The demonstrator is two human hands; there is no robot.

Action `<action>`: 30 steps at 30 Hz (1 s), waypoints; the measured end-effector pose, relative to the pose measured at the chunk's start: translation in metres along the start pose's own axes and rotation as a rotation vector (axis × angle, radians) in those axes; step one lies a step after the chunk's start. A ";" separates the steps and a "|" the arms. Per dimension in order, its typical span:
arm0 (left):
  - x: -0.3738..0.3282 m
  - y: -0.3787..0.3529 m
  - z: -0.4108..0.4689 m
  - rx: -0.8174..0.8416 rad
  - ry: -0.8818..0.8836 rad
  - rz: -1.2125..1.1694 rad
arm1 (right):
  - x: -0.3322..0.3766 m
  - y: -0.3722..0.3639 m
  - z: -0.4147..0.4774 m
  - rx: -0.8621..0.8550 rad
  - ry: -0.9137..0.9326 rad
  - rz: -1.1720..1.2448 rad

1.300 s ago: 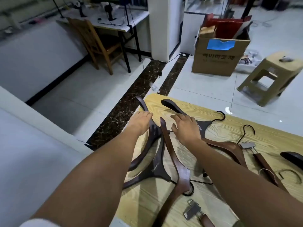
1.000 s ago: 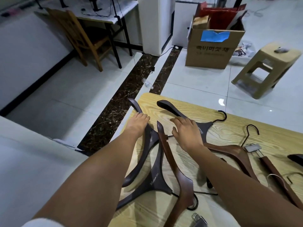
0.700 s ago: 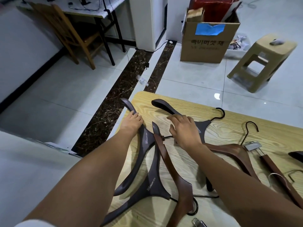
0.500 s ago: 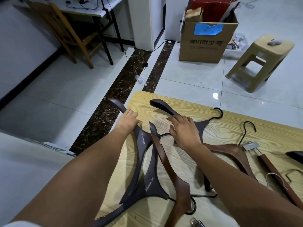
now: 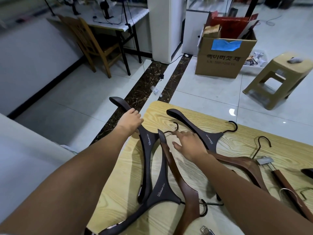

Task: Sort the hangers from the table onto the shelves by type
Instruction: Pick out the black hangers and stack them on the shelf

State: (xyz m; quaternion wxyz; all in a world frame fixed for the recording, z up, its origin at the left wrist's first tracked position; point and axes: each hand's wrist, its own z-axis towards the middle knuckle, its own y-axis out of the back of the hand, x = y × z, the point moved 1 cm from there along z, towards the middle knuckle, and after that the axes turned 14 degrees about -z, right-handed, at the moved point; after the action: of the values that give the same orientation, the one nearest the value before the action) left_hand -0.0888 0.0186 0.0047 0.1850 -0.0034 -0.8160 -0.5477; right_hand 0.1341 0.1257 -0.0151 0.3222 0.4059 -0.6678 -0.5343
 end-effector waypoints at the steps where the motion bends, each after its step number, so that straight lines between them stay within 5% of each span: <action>1: 0.003 0.002 -0.003 -0.014 0.031 -0.004 | 0.006 0.000 -0.002 0.021 -0.001 -0.001; 7: 0.024 0.020 -0.018 -0.136 0.221 -0.074 | 0.031 -0.002 -0.011 0.053 -0.019 0.037; 14: 0.063 0.025 -0.059 -0.066 0.494 -0.229 | 0.030 -0.005 -0.024 0.120 -0.024 0.033; 30: 0.062 -0.042 -0.162 -0.099 0.647 -0.646 | 0.046 -0.019 -0.062 0.104 0.050 -0.017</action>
State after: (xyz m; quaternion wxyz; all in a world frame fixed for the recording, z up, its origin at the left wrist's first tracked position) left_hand -0.1067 -0.1556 0.0403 0.2496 0.4135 -0.6483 -0.5886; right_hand 0.1697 0.0548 -0.0199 0.3126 0.4411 -0.6830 -0.4911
